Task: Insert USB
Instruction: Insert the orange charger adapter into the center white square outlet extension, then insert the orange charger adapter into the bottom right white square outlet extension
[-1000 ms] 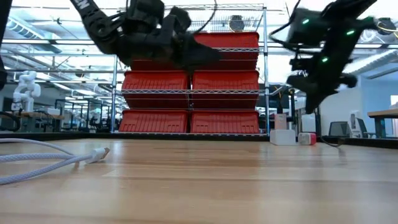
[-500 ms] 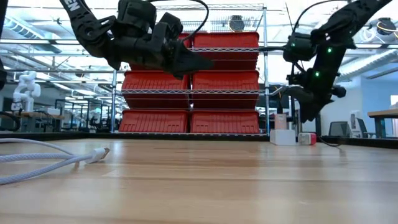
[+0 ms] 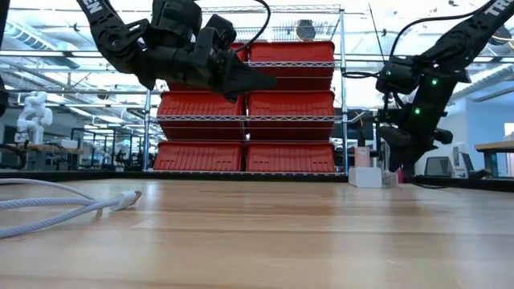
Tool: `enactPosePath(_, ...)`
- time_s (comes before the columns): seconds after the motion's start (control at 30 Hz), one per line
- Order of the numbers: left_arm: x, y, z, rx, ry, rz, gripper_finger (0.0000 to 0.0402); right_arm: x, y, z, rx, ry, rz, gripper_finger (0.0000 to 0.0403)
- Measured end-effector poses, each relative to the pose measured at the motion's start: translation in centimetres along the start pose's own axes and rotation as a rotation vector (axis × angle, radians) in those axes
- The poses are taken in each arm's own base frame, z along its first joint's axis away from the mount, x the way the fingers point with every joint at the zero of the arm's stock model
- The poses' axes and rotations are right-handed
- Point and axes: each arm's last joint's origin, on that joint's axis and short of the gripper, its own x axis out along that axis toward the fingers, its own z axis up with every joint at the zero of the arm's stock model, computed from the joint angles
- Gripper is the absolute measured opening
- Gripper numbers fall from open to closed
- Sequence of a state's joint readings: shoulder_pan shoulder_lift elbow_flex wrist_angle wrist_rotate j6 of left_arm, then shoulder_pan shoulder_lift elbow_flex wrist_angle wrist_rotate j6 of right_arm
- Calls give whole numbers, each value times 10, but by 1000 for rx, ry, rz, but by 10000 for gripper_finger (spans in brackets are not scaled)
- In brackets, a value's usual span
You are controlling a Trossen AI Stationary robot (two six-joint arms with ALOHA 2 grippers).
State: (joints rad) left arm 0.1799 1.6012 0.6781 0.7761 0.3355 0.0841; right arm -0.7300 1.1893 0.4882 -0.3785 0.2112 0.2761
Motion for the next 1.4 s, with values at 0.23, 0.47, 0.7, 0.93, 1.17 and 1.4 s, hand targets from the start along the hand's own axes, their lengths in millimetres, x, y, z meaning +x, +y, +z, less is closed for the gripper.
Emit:
enactPosePath(0.23, 0, 0, 0, -1, 3, 0, 0, 5, 3, -2, -47, -13, 68, 216)
enactPosePath(0.47, 0, 0, -3, -1, 28, -2, 0, 5, 6, 2, -25, -50, 80, 221)
enactPosePath(0.7, 0, 0, -3, -1, 28, 0, 0, 1, 20, -1, 52, -65, 123, 220)
enactPosePath(0.93, -1, 1, -4, -6, 36, 3, 0, -6, 35, -7, 88, -77, 128, 218)
enactPosePath(1.17, -1, 1, -6, -11, 59, 17, 0, -16, 41, -6, 133, -139, 162, 217)
enactPosePath(1.4, -2, 4, -6, 5, 60, 31, 0, -4, 22, 4, 175, -177, 27, 209)
